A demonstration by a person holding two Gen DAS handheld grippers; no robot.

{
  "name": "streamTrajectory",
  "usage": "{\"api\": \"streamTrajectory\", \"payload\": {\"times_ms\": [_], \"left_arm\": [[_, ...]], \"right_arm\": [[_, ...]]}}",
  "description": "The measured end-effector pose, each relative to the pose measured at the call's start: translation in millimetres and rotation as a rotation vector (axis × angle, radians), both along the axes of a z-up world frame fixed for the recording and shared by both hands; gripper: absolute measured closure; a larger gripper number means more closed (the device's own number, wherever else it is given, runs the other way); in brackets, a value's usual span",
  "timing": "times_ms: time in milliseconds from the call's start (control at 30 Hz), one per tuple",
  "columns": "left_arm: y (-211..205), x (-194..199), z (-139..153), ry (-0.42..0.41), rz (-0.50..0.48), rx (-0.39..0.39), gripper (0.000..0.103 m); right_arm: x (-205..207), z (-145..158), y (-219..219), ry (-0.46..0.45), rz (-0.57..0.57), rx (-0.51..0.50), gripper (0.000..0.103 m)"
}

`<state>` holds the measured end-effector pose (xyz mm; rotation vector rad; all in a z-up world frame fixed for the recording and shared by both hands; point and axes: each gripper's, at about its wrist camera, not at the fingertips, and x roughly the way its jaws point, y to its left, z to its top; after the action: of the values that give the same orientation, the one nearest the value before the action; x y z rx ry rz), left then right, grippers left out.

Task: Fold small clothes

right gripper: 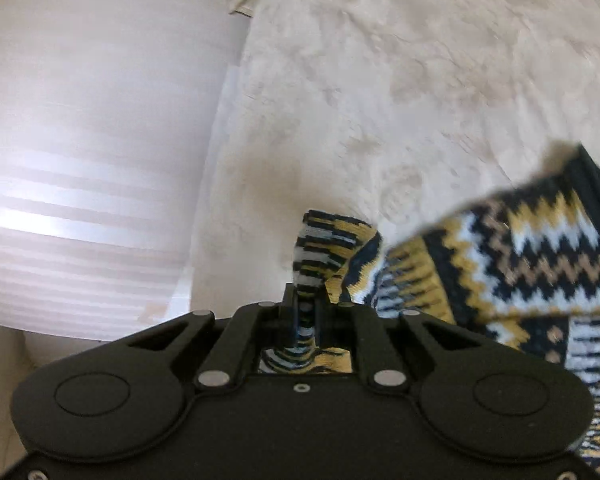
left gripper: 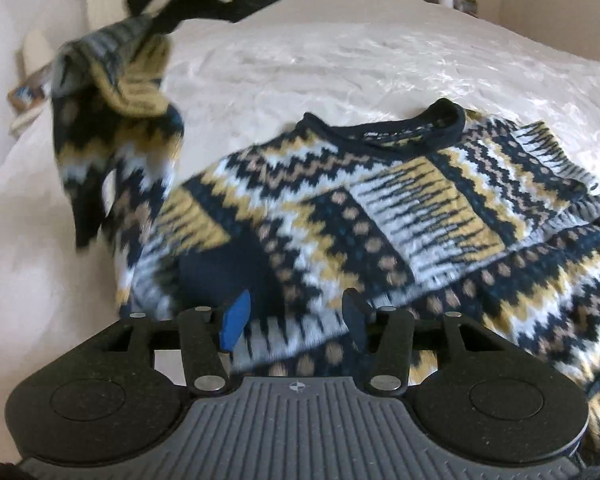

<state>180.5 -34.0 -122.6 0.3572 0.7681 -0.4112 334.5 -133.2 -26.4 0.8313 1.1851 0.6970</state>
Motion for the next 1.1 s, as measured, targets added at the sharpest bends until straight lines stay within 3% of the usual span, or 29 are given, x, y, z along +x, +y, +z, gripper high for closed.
{"api": "streamTrajectory", "payload": {"times_ms": [133, 200, 400, 567, 733, 800, 833, 867, 1100], "left_arm": [[1.7, 23.0, -17.1, 0.062, 0.081, 0.026, 0.046], [12.2, 31.9, -24.1, 0.118, 0.123, -0.027, 0.043], [17.0, 28.4, -26.0, 0.126, 0.111, -0.037, 0.041], [28.4, 19.6, -28.0, 0.145, 0.119, -0.059, 0.04], [45.4, 5.4, -22.9, 0.186, 0.147, -0.074, 0.04], [56.6, -3.3, -15.2, 0.202, 0.157, -0.082, 0.04], [61.0, -7.0, -9.7, 0.21, 0.161, -0.093, 0.04], [66.2, -10.2, -2.8, 0.213, 0.168, -0.106, 0.04], [64.6, -6.2, 41.5, 0.138, 0.18, -0.185, 0.04]], "right_arm": [[-2.2, -0.2, -3.6, 0.0, -0.006, -0.008, 0.086], [-6.2, -6.2, -11.0, 0.007, -0.021, -0.013, 0.086], [-40.9, -17.0, -66.0, 0.015, -0.092, -0.088, 0.086], [-74.7, -61.4, -125.9, 0.128, -0.225, -0.164, 0.086], [-94.3, -111.3, -145.8, 0.204, -0.278, -0.273, 0.08], [-99.5, -115.5, -148.2, 0.191, -0.293, -0.341, 0.062], [-102.2, -114.1, -149.3, 0.176, -0.296, -0.361, 0.048], [-104.6, -110.0, -148.9, 0.152, -0.299, -0.376, 0.042], [-107.6, -74.1, -132.3, -0.053, -0.254, -0.493, 0.041]]}}
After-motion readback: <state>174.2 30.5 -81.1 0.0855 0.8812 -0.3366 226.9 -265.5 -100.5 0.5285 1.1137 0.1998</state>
